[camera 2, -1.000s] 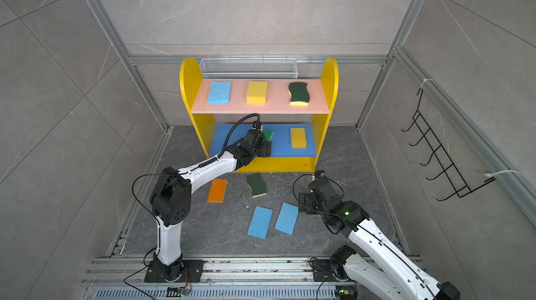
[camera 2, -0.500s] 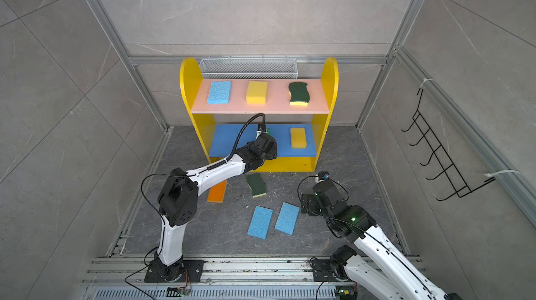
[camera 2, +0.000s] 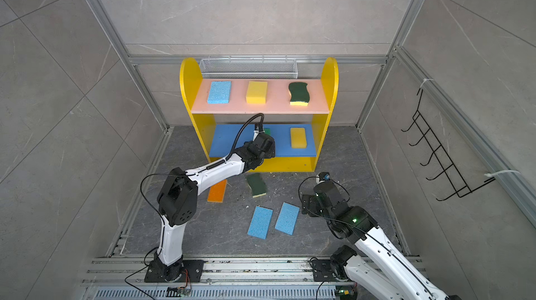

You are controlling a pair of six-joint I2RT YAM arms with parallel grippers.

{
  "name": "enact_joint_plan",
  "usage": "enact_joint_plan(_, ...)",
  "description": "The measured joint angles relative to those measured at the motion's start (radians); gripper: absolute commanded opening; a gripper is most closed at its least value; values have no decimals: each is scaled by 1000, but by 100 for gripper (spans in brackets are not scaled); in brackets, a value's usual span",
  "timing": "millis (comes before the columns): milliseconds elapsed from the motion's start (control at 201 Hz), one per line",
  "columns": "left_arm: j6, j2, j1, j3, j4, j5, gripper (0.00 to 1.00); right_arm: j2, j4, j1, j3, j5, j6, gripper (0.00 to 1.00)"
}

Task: Arrange cleaning sponges on a shelf
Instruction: Move the cleaning sponge to the shelf, then pick up the cleaning sponge from the middle-left of the table.

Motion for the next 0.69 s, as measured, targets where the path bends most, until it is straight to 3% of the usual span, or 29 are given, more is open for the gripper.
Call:
enact_joint_plan(418,87,-223,-48,-250,15,67,93,3,-4,0,0,0,0,95)
enact_joint_plan(692,80,-542,-110,-538,-39,74,96,5,-6,0,0,-1,23,95)
